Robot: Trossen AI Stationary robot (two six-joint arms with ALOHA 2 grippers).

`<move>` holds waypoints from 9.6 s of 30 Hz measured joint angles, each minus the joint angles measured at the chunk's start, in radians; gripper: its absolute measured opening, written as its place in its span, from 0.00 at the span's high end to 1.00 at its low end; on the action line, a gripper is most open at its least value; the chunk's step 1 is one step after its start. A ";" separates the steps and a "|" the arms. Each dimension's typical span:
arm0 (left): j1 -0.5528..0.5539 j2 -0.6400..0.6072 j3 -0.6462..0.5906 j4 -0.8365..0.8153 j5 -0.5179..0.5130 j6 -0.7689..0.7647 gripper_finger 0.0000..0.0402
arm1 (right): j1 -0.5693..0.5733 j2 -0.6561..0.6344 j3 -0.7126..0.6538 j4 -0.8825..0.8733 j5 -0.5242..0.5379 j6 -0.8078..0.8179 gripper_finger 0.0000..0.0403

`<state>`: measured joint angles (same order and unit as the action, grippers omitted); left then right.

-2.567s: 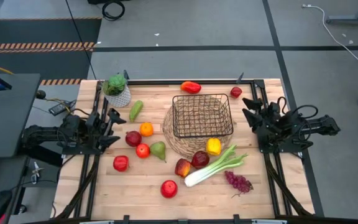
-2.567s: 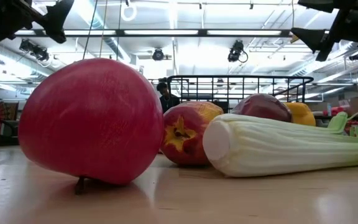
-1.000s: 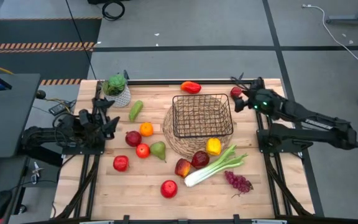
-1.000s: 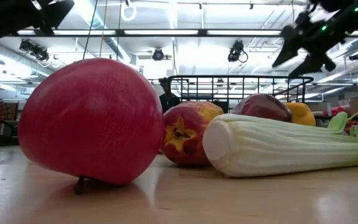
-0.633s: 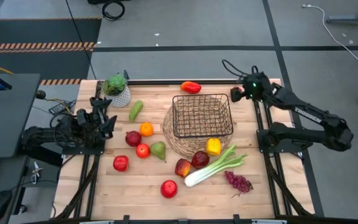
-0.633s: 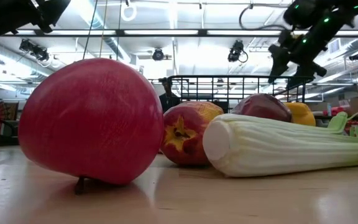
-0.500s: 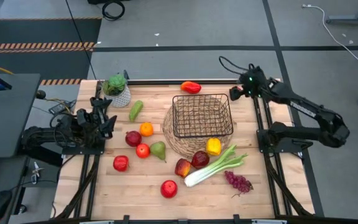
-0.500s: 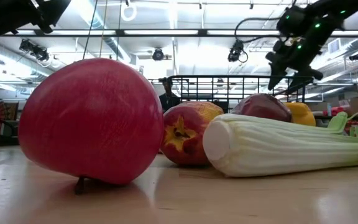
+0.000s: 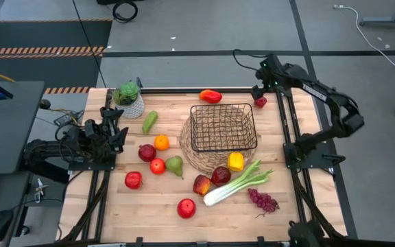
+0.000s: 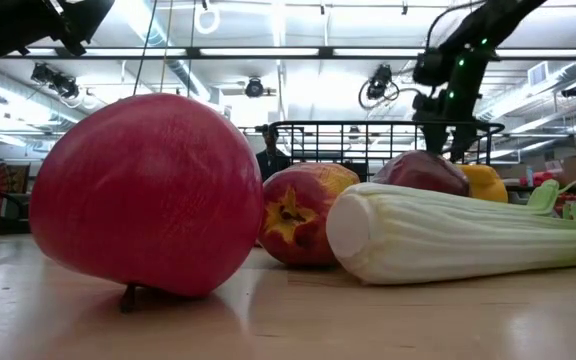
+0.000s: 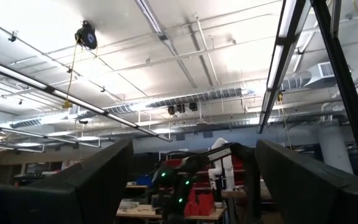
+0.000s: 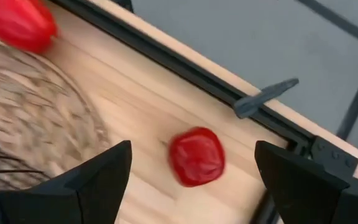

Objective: Build produce basket
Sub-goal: Put the red apple into the black wire basket

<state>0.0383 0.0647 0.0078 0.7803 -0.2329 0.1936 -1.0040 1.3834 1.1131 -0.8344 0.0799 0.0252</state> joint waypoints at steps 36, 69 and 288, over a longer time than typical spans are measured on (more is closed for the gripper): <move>0.000 0.000 0.000 0.008 0.000 0.000 0.13 | -0.078 0.252 0.013 -0.019 -0.046 -0.089 0.03; 0.000 0.000 0.000 0.019 0.000 -0.028 0.13 | -0.077 0.252 -0.030 0.045 -0.044 0.213 0.03; -0.002 0.125 0.203 -0.013 -0.297 0.290 0.13 | 1.093 0.266 0.507 -0.196 0.252 -0.619 0.24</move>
<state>0.0364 0.1898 0.2111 0.7676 -0.5297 0.4838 0.0888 1.6497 1.6199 -1.0300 0.3322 -0.5940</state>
